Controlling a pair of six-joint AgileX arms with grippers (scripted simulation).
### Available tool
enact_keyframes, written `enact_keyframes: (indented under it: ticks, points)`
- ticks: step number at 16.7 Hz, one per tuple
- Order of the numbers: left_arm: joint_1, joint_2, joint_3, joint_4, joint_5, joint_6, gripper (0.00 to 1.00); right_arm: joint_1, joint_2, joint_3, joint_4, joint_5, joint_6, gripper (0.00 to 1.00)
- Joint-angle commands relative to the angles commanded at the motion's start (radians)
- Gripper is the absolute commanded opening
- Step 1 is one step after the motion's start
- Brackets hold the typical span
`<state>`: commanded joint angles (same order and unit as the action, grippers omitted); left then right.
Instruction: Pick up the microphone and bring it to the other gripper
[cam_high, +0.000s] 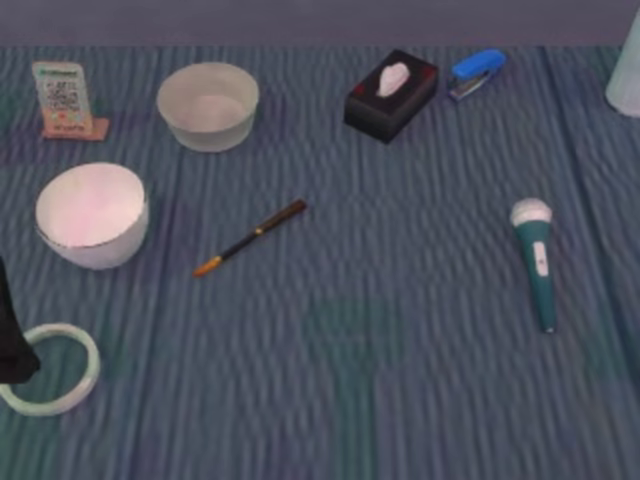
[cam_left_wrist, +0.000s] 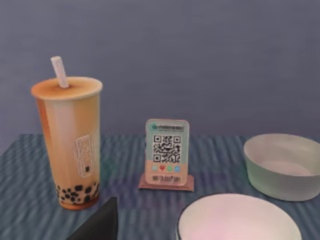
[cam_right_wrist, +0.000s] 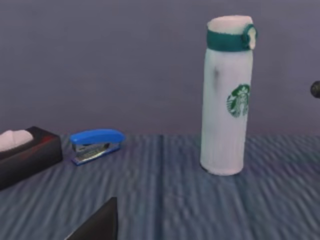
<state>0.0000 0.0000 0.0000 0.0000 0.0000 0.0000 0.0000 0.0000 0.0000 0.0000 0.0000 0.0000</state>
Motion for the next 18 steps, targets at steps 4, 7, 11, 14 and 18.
enact_keyframes:
  ticks: [4, 7, 11, 14, 18]
  points:
    - [0.0, 0.0, 0.0, 0.0, 0.0, 0.0, 1.0, 0.011, 0.031, 0.021, -0.02, -0.004, 0.007, 1.0]
    - [0.0, 0.0, 0.0, 0.0, 0.0, 0.0, 1.0, 0.043, 0.155, 0.108, -0.091, -0.011, 0.033, 1.0]
    - [0.0, 0.0, 0.0, 0.0, 0.0, 0.0, 1.0, 0.094, 0.438, 0.307, -0.239, -0.006, 0.093, 1.0]
    - [0.0, 0.0, 0.0, 0.0, 0.0, 0.0, 1.0, 0.135, 0.704, 0.495, -0.37, 0.005, 0.15, 1.0]
    - [0.0, 0.0, 0.0, 0.0, 0.0, 0.0, 1.0, 0.193, 1.081, 0.763, -0.549, 0.02, 0.228, 1.0]
